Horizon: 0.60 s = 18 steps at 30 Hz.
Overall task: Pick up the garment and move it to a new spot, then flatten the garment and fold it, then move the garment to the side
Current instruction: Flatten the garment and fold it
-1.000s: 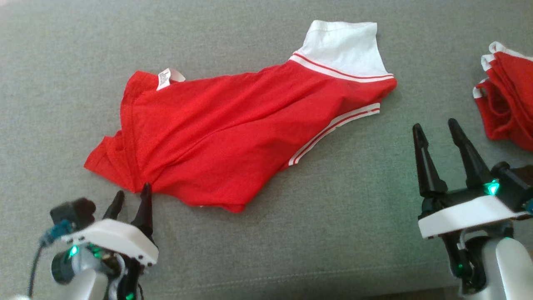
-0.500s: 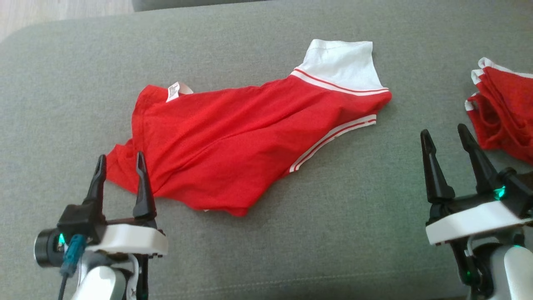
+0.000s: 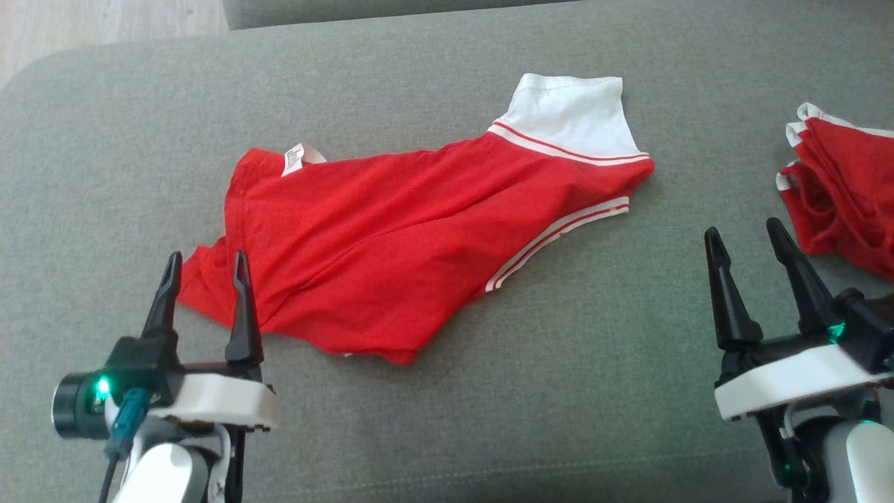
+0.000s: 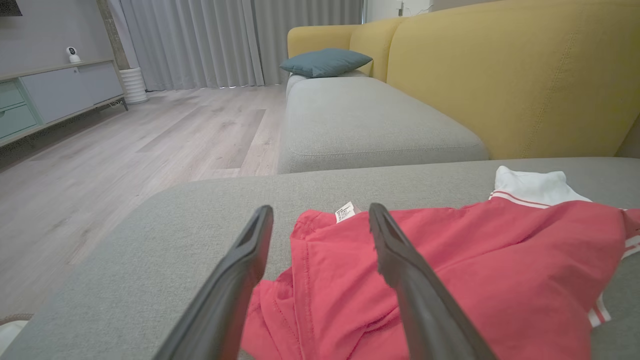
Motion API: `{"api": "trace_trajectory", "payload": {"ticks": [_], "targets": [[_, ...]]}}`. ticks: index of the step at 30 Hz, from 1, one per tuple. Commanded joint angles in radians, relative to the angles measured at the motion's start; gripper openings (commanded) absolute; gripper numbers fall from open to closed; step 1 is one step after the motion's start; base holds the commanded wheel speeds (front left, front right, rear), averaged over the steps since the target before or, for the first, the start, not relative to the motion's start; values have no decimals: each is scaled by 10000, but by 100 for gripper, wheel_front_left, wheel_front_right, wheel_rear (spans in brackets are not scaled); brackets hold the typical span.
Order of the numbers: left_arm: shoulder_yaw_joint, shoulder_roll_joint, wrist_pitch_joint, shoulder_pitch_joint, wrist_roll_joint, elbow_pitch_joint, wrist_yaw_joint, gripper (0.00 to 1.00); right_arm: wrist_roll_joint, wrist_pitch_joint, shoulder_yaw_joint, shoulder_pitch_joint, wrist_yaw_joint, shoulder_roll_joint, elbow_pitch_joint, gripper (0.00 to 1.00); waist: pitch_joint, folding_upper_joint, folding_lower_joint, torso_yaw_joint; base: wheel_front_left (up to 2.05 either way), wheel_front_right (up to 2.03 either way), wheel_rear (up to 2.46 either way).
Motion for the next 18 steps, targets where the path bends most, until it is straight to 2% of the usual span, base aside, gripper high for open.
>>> {"api": "trace_trajectory", "payload": {"ticks": [1,11,14,18], "targets": [[384,266,6,-514,73,-344,20,100,-51,2,160,-143,69,-128,-374,100,7,-1,0,-3,0,0,0],[294,396,272,-869,76,-211,-52,100,-6,-41,141,-222,69,-87,-419,100,254,-1,0,5,0,0,0],[186,451,562,-1429,-30,29,-365,100,21,-41,110,-302,69,-86,-458,100,524,-1,0,41,0,0,0],[64,558,1353,-2749,-360,811,-1059,100,57,-60,148,-491,69,-103,-510,100,981,-1,0,55,0,0,0]]}}
